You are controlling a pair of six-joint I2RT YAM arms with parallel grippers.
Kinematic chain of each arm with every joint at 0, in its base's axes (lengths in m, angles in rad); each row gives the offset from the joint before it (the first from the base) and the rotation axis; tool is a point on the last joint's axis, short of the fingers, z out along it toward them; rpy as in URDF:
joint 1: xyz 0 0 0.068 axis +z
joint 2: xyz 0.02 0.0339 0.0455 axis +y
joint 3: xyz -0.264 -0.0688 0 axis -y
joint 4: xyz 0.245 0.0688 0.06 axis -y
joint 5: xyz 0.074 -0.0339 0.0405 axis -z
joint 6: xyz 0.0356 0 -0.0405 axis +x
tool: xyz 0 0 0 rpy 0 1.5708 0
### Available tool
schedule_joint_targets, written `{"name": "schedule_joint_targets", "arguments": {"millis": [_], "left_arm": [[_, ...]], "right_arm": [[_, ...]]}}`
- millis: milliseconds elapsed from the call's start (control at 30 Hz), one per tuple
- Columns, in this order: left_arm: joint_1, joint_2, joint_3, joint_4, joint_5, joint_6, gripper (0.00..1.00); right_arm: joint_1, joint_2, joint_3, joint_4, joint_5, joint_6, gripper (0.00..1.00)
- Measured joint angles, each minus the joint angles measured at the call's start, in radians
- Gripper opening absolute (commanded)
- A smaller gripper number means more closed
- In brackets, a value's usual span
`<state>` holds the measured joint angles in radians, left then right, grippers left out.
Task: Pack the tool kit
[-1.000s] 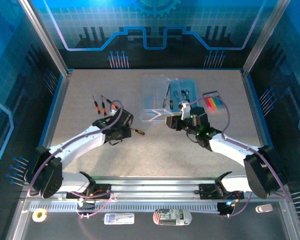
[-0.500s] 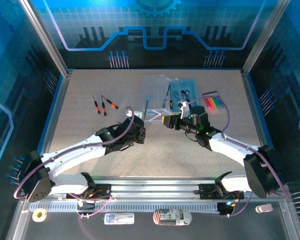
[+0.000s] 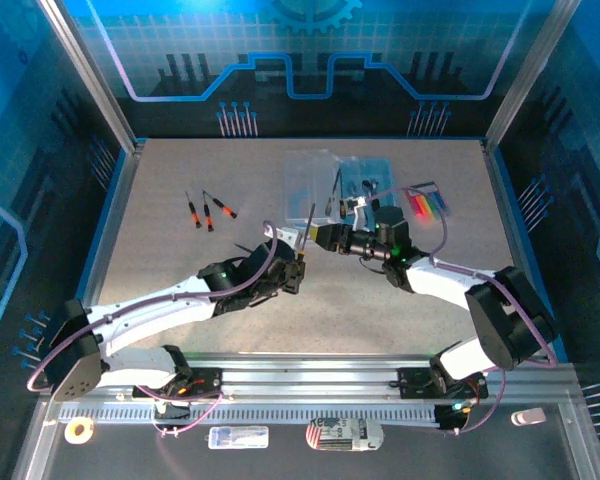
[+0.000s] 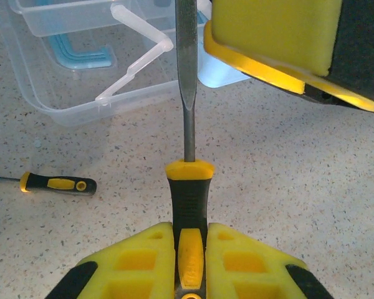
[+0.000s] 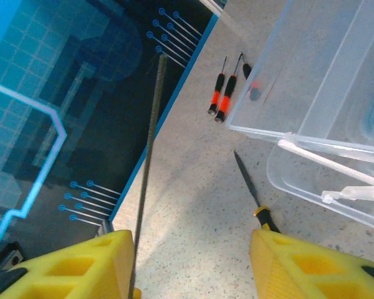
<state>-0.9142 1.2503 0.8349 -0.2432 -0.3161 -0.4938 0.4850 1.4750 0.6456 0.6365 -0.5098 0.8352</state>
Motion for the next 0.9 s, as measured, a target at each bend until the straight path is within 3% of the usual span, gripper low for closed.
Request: {"name": "schedule_joint_targets", "arguments": {"millis": [367, 567, 700, 767, 833, 900], "left_arm": [[-0.003, 0.062, 0.006, 0.017, 0.026, 0.0, 0.13], [-0.006, 0.062, 0.015, 0.026, 0.026, 0.004, 0.15], [-0.007, 0.063, 0.015, 0.031, 0.026, 0.007, 0.28], [-0.007, 0.066, 0.015, 0.032, 0.026, 0.006, 0.32], [-0.007, 0.066, 0.016, 0.032, 0.025, 0.011, 0.45], [-0.007, 0.065, 0.016, 0.031, 0.024, 0.01, 0.52]], "right_arm": [[0.0, 0.024, 0.0, 0.079, -0.034, 0.051, 0.36], [0.0, 0.039, 0.0, 0.083, -0.048, 0.054, 0.16], [-0.002, 0.04, 0.0, 0.089, -0.05, 0.066, 0.05], [-0.002, 0.04, 0.0, 0.091, -0.051, 0.063, 0.04], [-0.002, 0.04, 0.0, 0.09, -0.048, 0.062, 0.04], [-0.002, 0.04, 0.0, 0.087, -0.047, 0.057, 0.03]]}}
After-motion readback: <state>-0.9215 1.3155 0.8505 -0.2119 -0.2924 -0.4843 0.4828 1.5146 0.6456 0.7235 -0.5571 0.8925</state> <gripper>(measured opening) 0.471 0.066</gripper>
